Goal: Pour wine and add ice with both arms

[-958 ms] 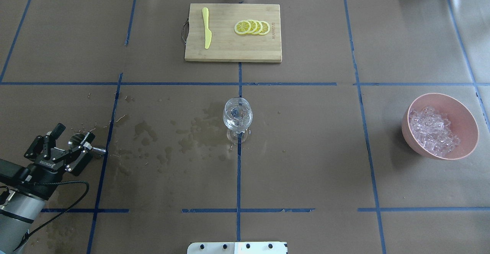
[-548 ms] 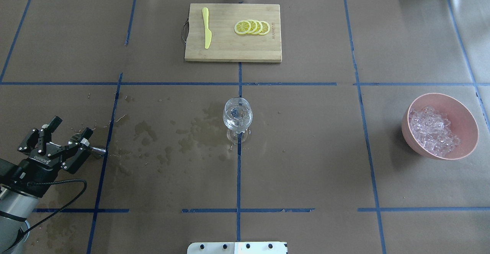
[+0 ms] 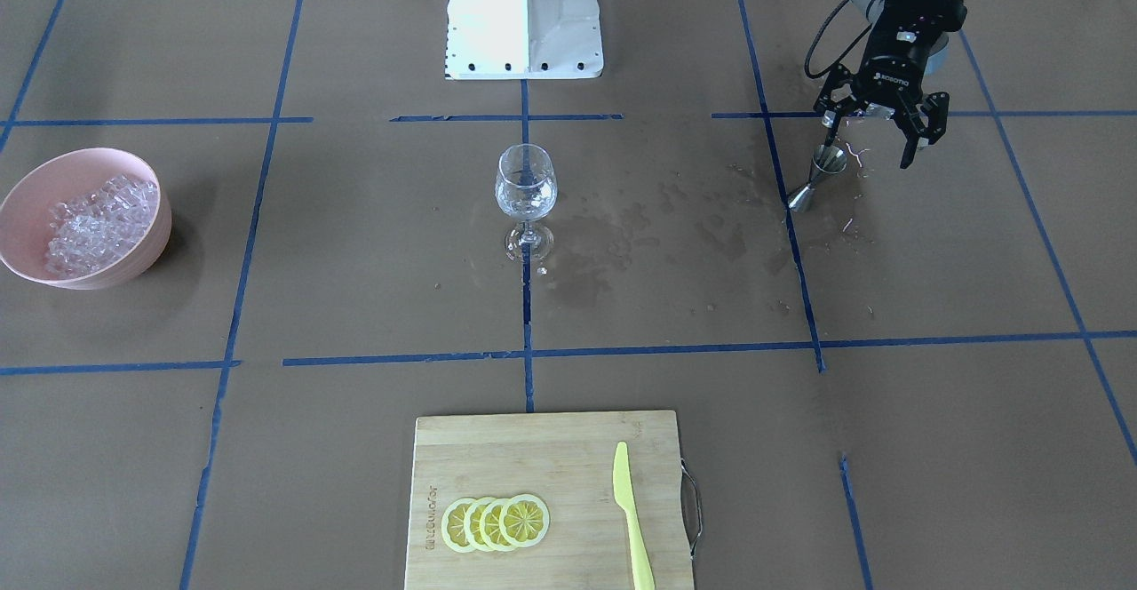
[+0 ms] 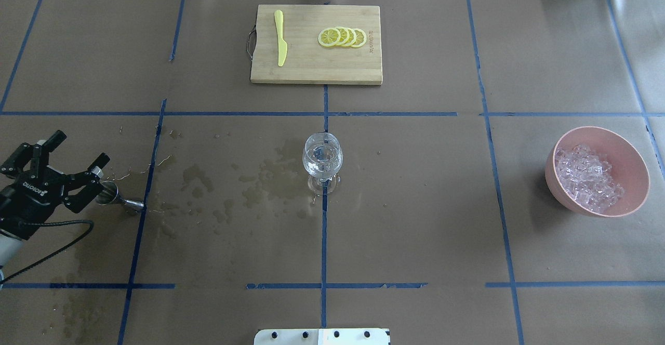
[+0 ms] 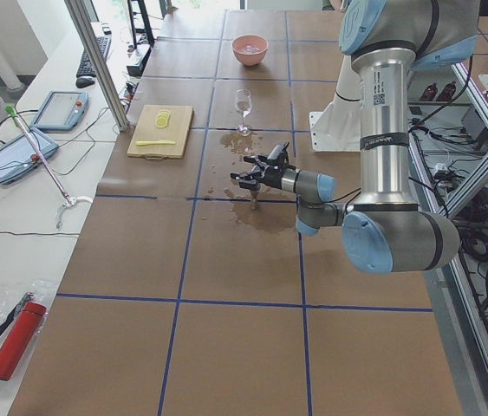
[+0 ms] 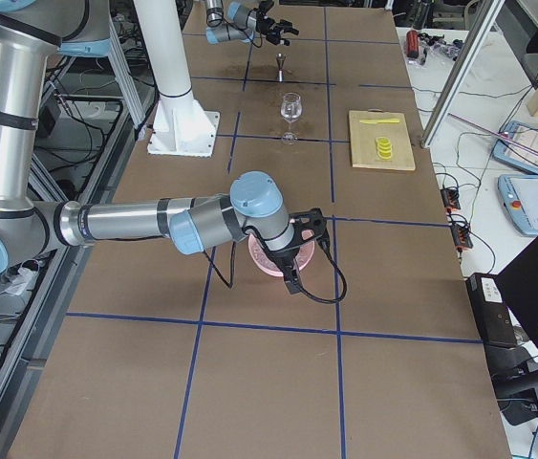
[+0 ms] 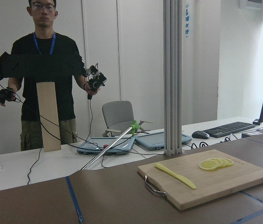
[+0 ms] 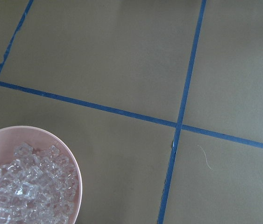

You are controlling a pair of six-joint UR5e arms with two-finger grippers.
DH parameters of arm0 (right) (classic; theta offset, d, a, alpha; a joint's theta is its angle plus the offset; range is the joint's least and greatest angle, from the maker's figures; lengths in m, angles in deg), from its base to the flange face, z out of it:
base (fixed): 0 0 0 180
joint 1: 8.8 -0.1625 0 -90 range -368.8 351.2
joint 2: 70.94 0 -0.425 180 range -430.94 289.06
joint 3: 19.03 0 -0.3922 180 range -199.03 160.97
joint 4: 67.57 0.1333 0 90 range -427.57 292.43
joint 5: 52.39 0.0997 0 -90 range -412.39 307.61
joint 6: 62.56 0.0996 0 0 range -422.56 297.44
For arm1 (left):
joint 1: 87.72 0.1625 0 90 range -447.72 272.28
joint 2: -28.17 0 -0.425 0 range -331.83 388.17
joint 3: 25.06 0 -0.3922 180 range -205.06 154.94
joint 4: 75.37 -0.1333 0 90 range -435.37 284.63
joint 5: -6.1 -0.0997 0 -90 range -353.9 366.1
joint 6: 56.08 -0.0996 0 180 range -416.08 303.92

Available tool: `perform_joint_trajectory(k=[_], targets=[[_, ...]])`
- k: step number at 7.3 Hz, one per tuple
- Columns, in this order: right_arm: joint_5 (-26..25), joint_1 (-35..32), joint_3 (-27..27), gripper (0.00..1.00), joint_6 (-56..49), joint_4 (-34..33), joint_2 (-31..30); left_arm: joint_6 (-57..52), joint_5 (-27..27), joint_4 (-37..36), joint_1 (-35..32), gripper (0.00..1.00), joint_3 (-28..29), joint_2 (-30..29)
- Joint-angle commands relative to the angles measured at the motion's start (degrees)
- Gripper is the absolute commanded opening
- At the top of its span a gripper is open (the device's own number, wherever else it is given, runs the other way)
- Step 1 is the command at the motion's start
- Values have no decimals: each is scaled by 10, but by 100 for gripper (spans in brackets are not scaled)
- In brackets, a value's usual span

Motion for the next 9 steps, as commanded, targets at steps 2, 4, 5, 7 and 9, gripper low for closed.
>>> perform_joint_trajectory(k=[2,4,5,7,9], targets=[[0,0,0,100,0,-1,-1,-90,241,-102,-186,99,1,9],[0,0,1,100,0,-1,-1,-145,463,-222,-342,99,0,-5],[0,1,0,100,0,-1,-1,-170,571,-308,-424,99,0,-30],[0,1,0,100,0,0,-1,-272,714,-516,-555,98,-1,-87],[0,1,0,100,-1,0,-1,-391,762,-770,-656,100,-1,-173]])
